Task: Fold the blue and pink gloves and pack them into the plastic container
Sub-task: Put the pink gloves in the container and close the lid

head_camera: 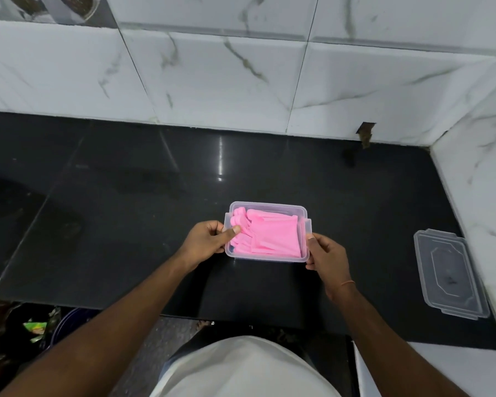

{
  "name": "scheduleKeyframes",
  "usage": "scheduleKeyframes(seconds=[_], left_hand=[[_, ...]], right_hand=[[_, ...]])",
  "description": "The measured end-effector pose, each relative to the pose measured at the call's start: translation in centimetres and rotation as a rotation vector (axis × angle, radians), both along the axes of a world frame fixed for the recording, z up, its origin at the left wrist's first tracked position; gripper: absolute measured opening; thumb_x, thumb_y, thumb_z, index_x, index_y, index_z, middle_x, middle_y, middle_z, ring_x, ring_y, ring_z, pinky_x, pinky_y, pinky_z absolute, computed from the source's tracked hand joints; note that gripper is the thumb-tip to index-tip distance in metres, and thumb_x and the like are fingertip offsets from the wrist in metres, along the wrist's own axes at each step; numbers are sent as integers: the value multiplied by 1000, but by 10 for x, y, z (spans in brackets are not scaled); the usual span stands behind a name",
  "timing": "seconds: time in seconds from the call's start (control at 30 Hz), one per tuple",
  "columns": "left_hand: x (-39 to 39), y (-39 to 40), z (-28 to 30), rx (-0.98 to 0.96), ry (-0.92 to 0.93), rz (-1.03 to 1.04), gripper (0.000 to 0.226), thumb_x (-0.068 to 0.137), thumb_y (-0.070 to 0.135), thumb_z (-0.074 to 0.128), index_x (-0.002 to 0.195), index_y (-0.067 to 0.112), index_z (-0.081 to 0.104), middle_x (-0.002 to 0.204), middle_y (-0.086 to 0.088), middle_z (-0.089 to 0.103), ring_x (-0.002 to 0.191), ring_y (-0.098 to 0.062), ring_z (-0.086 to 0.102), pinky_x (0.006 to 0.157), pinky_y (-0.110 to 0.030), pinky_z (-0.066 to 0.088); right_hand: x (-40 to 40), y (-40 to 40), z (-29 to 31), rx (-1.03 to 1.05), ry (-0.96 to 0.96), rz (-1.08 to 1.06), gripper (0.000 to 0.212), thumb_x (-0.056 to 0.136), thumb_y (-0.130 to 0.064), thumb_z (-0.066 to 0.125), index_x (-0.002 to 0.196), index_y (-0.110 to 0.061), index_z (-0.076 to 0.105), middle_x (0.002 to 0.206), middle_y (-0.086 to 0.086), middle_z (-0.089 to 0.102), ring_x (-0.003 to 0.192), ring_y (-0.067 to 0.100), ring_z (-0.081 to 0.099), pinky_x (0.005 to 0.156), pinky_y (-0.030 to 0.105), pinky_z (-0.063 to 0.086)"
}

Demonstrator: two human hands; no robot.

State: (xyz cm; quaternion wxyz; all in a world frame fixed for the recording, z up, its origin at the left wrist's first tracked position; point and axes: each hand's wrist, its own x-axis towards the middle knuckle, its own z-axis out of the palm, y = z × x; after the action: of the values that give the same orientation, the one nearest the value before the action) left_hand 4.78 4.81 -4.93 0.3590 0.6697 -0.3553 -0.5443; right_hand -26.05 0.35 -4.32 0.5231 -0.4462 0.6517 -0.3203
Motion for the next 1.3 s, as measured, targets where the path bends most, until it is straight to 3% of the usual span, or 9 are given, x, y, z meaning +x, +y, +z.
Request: scheduleKeyframes(seconds=[0.2, 0.3, 0.4, 0.57, 0.67, 0.77, 1.0, 1.3], left_hand=[[-5, -10, 1, 8, -59, -92, 39, 79, 59, 90, 70, 29, 67, 79, 2, 81, 80, -13, 81, 86, -49, 70], [-5, -13, 1, -60, -208, -58, 52, 70, 75, 86, 82, 27, 68, 79, 11, 79, 71, -1, 73, 70, -29, 64], [-5, -22, 5, -167, -345, 10, 53, 73, 81, 75, 97, 34, 71, 96, 17, 76, 87, 2, 71, 76, -17, 50], [-25, -61, 32, -394, -520, -151, 66, 84, 75, 70, 135, 33, 68, 131, 16, 66, 117, -1, 65, 98, -18, 51], [-55, -94, 51, -508, -632, -309, 58, 94, 68, 67, 140, 34, 67, 142, 12, 66, 134, -11, 60, 114, -35, 49], [-99, -124, 66, -614, -662, -470, 46, 101, 56, 67, 141, 34, 67, 142, 12, 67, 134, -11, 60, 116, -42, 50], [-236, -170, 79, -876, -684, -819, 41, 105, 41, 66, 143, 24, 69, 140, 4, 71, 132, -12, 62, 117, -32, 41], [-392, -198, 43, -677, -608, -1102, 58, 107, 28, 68, 160, 11, 53, 160, -11, 58, 148, -28, 54, 126, -34, 36]], right_hand=[[-15, 14, -5, -19, 36, -44, 17, 105, -32, 63, 106, -25, 78, 84, -4, 77, 71, 14, 66, 62, 28, 60], [-20, 15, -4, -31, 61, -66, 13, 103, -33, 66, 110, -26, 75, 94, -3, 78, 82, 20, 71, 70, 34, 63], [-23, 15, 0, -29, 96, -141, 27, 99, -42, 70, 122, -28, 70, 108, -7, 76, 98, 21, 74, 87, 45, 65], [-40, 18, 3, -26, 104, -263, 43, 93, -55, 71, 130, -33, 64, 109, -9, 74, 102, 22, 73, 94, 54, 62], [-58, 21, 2, -18, 106, -318, 49, 91, -60, 71, 131, -35, 61, 105, -12, 74, 99, 20, 74, 90, 52, 64], [-84, 26, 2, -24, 97, -402, 53, 85, -66, 70, 129, -38, 61, 94, -17, 74, 95, 20, 76, 82, 48, 66], [-158, 42, -1, -32, 151, -619, 48, 88, -61, 70, 126, -34, 59, 96, -10, 73, 94, 22, 75, 90, 59, 62], [-238, 67, -19, 37, 185, -817, 46, 92, -50, 73, 129, -27, 57, 97, -2, 75, 97, 32, 74, 90, 62, 60]])
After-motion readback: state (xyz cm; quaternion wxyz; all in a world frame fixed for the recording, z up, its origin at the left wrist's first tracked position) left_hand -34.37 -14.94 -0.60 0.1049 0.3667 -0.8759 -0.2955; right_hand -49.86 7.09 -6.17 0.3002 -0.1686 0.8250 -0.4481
